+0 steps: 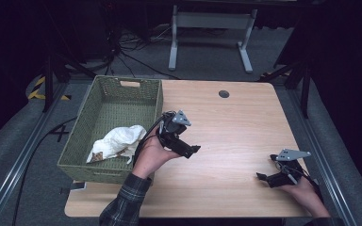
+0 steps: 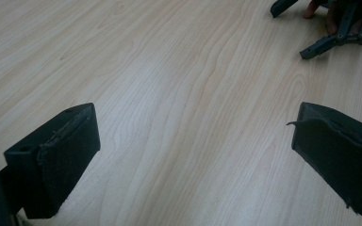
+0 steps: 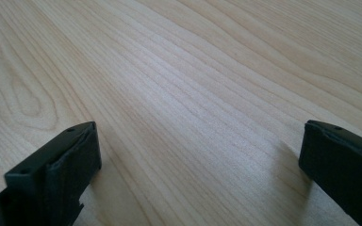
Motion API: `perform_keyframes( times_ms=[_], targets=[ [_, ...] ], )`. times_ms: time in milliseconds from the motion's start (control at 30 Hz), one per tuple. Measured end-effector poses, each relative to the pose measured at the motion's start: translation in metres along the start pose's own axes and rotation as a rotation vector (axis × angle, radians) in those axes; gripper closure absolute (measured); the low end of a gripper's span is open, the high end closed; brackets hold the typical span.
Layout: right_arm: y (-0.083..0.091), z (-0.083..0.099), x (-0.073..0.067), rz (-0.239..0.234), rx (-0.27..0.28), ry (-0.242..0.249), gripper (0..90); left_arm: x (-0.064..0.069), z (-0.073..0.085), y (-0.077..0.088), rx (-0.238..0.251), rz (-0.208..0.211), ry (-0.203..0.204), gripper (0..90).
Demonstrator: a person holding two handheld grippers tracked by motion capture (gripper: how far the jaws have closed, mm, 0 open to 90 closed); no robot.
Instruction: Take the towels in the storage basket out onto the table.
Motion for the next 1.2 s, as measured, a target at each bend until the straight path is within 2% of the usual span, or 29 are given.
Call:
perform_keyframes(
  times_ms=[500,733,967,1200],
  targets=[
    [0.0,0.0,0.0,0.001,0.001,0.001,0.0,-0.023,0.012,0.025,0.008,-0.039,0.036,2.6],
    [0.0,0.0,0.0,0.001,0.001,0.0,0.0,-0.034,0.017,0.036,0.014,-0.076,0.05,2.9],
    [0.0,0.0,0.0,0.001,0.001,0.0,0.0,-0.041,0.021,0.046,0.018,-0.08,0.062,3.5],
    [0.0,0.0,0.0,0.001,0.001,0.0,0.0,-0.055,0.03,0.059,0.023,-0.12,0.094,3.9]
  ],
)
Point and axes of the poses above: each handheld gripper's, and its own axes: y roughly backward along the jaws, z roughly out of its underside, x roughly to its right, the point moved 10 cm from there along -y, roughly forward along the jaws, and after that the axes turned 3 degrees about -z, right-handed, at the moved point
